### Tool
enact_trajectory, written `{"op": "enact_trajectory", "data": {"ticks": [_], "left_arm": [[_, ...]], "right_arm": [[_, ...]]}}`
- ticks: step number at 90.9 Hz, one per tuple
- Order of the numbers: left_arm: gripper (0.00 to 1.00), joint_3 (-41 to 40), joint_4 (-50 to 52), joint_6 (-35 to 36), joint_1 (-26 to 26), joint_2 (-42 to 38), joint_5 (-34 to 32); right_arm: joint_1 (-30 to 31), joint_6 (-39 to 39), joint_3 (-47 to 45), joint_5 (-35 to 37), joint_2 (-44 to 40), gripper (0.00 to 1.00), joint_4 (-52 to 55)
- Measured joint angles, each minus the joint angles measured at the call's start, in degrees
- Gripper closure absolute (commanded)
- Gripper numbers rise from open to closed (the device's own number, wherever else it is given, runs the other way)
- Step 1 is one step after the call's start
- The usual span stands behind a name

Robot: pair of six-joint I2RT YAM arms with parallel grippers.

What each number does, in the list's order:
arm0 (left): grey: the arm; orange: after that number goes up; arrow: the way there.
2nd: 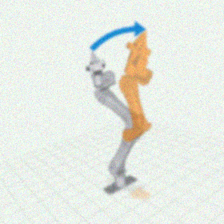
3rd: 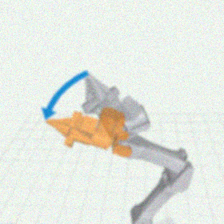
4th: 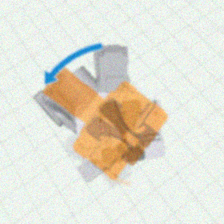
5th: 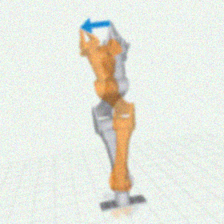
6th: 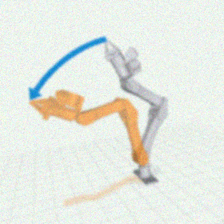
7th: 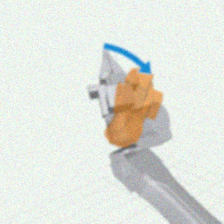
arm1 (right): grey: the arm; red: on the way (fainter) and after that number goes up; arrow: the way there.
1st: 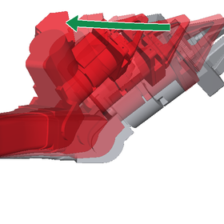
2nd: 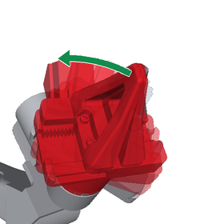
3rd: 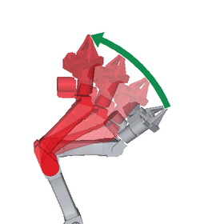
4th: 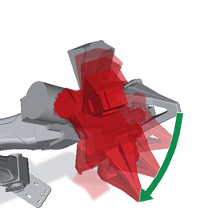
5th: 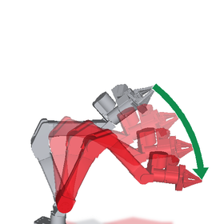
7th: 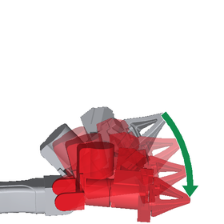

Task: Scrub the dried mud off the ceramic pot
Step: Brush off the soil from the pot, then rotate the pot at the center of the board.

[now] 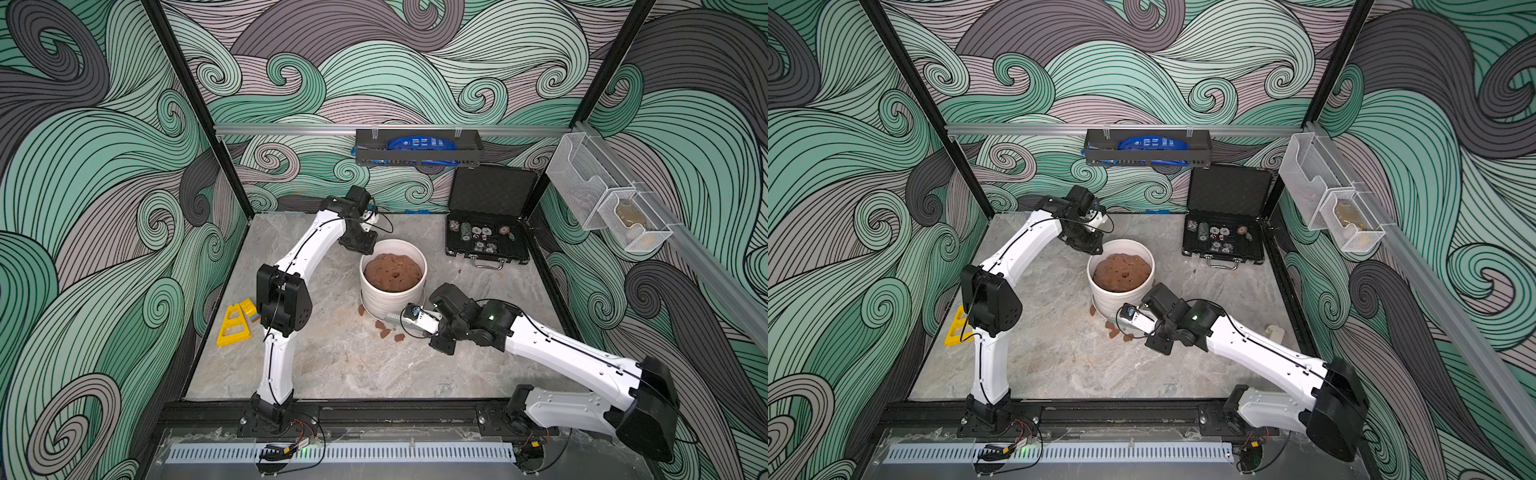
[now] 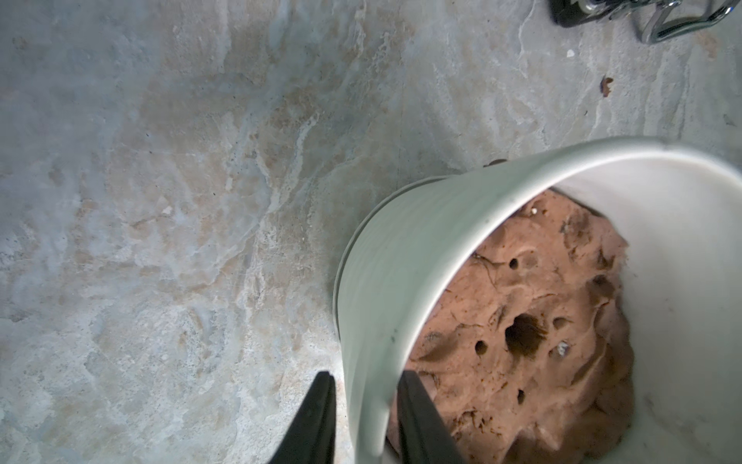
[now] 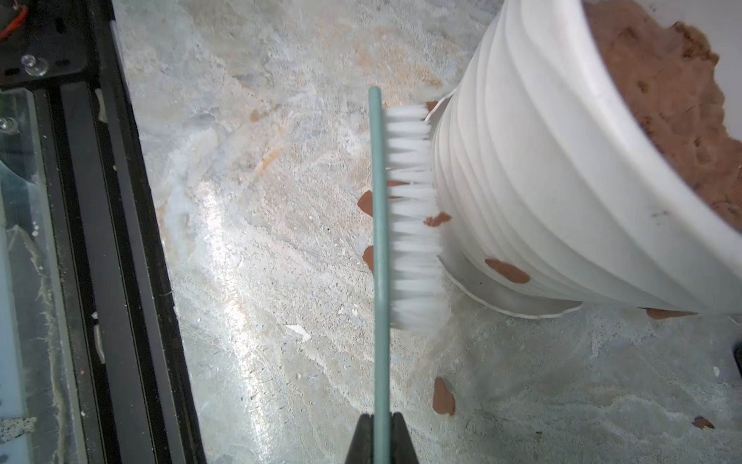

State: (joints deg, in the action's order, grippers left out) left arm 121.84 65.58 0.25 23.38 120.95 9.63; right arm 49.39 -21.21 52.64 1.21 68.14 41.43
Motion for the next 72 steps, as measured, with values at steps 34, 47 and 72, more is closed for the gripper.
{"op": "enact_trajectory", "data": {"ticks": [34,47,72], "left_arm": [[0.28,-2.1,-1.6,-10.1,0.3,-6.5,-5.9],[0.27,-8.9,-1.4,-19.5,1.2,-13.8,-10.3],[0.28,-22.1,-0.9,-37.9,11.4,-21.6,-17.5]], "right_arm": [[-2.4,-0.7,0.0,-1.8,-0.3,1.00,-1.3],[-2.8,-0.7,0.0,-2.7,-0.4,1.00,-2.3],[-2.9,-0.7,0.0,-4.9,-2.5,1.00,-3.6]]}}
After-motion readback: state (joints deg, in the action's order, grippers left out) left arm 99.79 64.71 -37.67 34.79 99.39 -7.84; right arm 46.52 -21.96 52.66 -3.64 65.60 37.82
